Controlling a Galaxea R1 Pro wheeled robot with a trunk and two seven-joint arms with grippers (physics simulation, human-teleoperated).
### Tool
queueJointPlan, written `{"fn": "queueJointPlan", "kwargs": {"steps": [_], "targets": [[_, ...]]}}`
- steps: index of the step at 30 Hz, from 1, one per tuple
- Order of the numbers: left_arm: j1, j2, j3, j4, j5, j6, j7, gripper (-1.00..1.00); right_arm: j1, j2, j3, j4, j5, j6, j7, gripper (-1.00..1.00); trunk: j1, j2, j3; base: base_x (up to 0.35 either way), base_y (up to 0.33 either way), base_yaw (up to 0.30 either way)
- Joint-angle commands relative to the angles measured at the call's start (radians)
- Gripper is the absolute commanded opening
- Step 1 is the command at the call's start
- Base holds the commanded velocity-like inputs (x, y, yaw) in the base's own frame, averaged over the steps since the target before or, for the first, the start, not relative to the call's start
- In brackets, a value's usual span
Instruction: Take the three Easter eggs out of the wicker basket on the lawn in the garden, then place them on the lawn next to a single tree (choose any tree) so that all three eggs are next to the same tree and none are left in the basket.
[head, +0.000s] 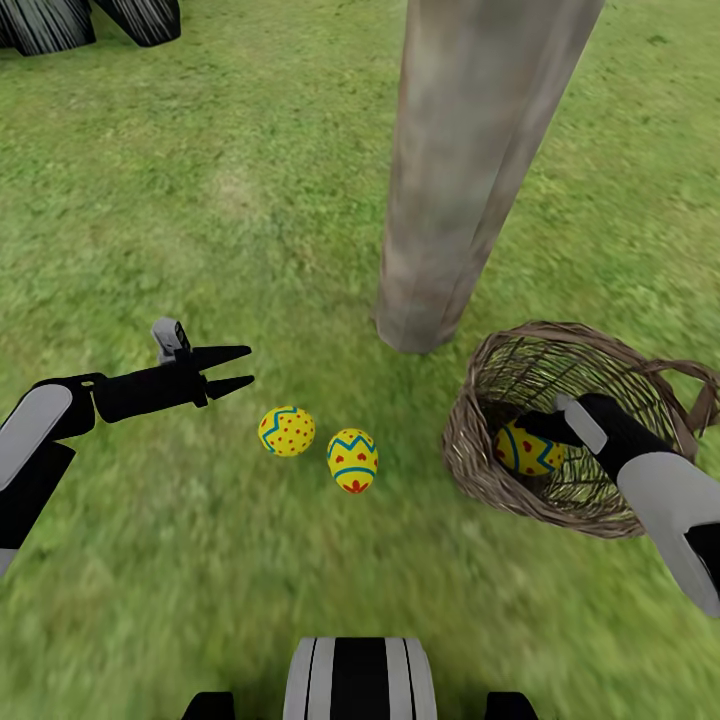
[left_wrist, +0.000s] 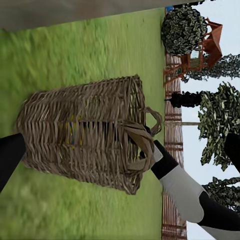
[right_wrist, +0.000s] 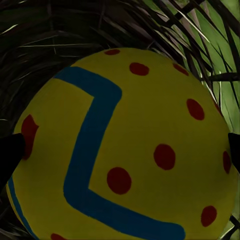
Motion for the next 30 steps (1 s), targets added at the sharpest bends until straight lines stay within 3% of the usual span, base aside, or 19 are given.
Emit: {"fn": "queueJointPlan", "kwargs": {"steps": [1,6,7,30], "targets": [[-0.001,0.001,-0.002,0.001,-0.009,0.0,-0.01,1.0,0.001,-0.001,0.007,0.035,-0.031,0.002,-0.007,1.0,0.0,0.0,-0.001,0.0,0.0,0.0],[-0.001,0.001,-0.002,0.001,-0.008,0.0,-0.01,1.0,0.001,-0.002,0.007,0.04,-0.033,0.002,-0.007,1.0,0.0,0.0,-0.001,0.0,0.0,0.0],[-0.001,0.001,-0.002,0.001,-0.008,0.0,-0.01,1.0,0.001,-0.002,0.007,0.04,-0.033,0.002,-0.007,-1.0,0.0,0.0,-0.001,0.0,0.0,0.0],[-0.001,0.001,-0.009,0.003,-0.007,0.0,-0.01,1.0,0.001,0.001,0.007,0.064,-0.032,0.004,-0.007,-1.0,0.0,0.0,-0.001,0.0,0.0,0.0]]}}
